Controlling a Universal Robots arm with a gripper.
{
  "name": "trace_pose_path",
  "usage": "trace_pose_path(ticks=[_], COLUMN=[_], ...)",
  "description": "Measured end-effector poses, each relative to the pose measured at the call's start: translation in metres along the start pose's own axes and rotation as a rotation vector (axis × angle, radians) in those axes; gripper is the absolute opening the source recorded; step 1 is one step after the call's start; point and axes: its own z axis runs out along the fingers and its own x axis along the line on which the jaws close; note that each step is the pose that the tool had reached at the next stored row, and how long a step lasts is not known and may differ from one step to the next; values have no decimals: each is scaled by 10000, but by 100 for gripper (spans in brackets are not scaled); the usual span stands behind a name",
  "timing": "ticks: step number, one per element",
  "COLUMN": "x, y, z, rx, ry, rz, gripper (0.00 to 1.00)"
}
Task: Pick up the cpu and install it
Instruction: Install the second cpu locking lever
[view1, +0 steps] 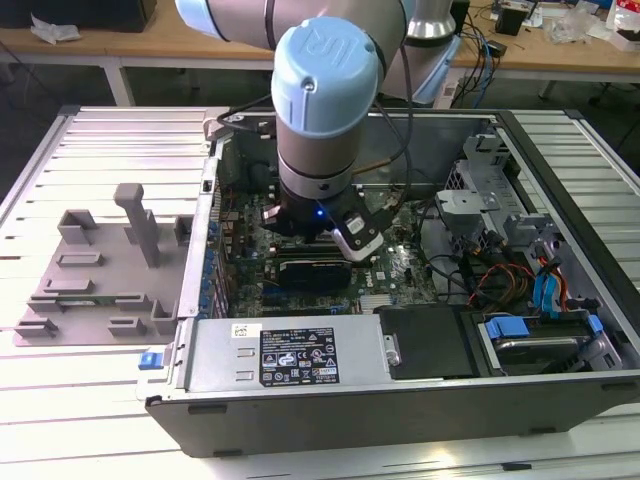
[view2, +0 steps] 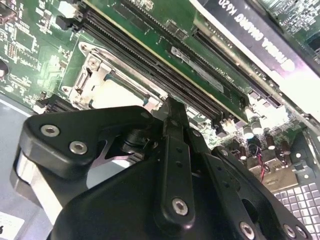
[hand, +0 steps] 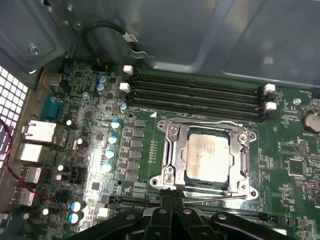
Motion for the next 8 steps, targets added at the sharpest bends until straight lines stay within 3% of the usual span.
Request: trace_pose_path(ticks=[6,8], x=[55,87], y=[-11,-20], z=[2,33], rx=[-107,-133], ry=[-50,-67], rz=[-9,-9], gripper=[11,11])
